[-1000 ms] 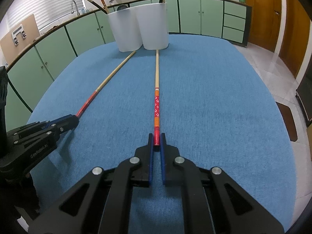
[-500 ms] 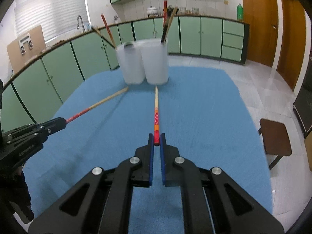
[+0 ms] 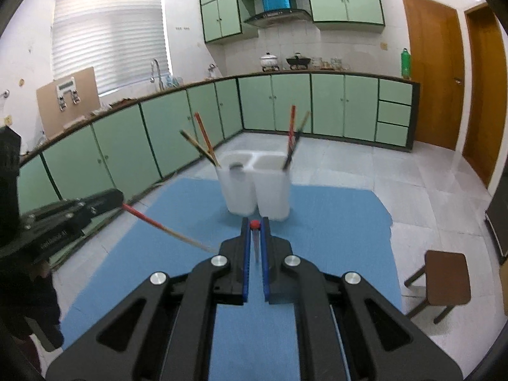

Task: Organize utensils
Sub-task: 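Carry chopstick to caddy with left tool while right tool carries its chopstick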

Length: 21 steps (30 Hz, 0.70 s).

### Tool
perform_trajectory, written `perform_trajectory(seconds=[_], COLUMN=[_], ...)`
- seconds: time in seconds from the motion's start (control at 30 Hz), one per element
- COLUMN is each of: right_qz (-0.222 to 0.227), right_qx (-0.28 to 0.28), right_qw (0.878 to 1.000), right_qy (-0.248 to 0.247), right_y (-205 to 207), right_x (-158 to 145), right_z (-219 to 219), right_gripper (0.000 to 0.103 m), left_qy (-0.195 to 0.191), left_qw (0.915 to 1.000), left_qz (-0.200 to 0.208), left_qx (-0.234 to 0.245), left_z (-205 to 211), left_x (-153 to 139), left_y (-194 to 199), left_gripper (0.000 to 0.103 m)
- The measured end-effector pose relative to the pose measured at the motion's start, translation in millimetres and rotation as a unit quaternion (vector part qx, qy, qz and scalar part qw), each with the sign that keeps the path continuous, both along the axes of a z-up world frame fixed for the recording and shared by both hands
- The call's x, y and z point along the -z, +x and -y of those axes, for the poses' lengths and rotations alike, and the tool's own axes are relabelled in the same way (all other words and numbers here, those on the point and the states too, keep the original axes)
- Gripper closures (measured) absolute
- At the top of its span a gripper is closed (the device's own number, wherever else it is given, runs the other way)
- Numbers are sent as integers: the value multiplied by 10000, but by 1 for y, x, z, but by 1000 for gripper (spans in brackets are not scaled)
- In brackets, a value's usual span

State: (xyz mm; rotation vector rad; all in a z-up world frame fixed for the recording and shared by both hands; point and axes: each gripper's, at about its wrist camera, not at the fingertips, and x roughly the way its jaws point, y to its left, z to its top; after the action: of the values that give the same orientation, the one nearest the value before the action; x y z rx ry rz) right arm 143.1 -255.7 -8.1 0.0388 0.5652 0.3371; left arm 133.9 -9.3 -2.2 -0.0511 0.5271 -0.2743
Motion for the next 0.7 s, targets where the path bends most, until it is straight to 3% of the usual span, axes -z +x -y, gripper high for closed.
perform_trajectory(seconds=[0.4,0.7], right_qz=[318,916], right_qx=[-189,-124], right_qw=[9993,9956], right_qy=[-84,121], right_y=[44,93], right_x=[-55,-112], right_z=[-4,1], right_gripper=[98,98], left_qy=[-8,-150], left_qw=[9992,9965], left_qz=[179,741], left_qx=[348,359], left_z=[11,14], left_x=[-29,-80], left_y=[35,76], left_gripper=[97,97])
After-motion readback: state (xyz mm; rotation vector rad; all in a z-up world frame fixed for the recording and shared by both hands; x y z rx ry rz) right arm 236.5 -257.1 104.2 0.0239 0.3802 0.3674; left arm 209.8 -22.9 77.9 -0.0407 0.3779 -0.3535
